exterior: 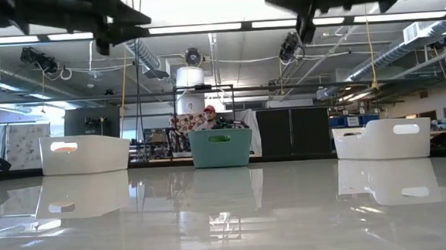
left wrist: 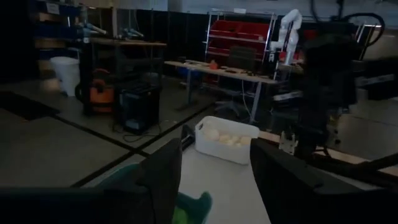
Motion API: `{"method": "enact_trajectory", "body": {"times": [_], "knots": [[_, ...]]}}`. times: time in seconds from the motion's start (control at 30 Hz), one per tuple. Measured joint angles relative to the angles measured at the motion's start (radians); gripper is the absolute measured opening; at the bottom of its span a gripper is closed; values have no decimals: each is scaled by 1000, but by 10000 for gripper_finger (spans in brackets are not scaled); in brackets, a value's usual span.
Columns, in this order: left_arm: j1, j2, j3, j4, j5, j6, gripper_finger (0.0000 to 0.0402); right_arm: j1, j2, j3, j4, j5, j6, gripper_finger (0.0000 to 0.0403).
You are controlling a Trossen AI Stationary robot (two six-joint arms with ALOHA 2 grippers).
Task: Sort produce into baskets
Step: Return to Home Position
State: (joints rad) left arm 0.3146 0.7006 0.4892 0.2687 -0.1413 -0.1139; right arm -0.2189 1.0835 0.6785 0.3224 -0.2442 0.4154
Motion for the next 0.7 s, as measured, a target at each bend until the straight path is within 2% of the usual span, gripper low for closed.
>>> {"method": "enact_trajectory", "body": {"times": [0.07,0.17,0.27,0.4,0.53,0.6,0.7], "knots": [[2,-41,0,-44,0,5,190,55,-16,0,-3,-24,-1,13],[-11,-75,0,-93,3,-24,169,139,-57,0,-8,-68,-4,13],[-56,-74,0,-117,29,-66,135,215,-122,0,-43,-53,-40,8],[-116,-50,0,-130,29,-71,79,283,-252,1,-207,46,-122,7],[-118,-51,0,-137,31,-28,17,309,-402,1,-432,129,-150,4],[-95,-73,0,-162,41,-19,8,315,-482,1,-525,170,-161,4],[-60,-117,0,-205,118,-40,10,317,-601,1,-650,232,-206,3]]}}
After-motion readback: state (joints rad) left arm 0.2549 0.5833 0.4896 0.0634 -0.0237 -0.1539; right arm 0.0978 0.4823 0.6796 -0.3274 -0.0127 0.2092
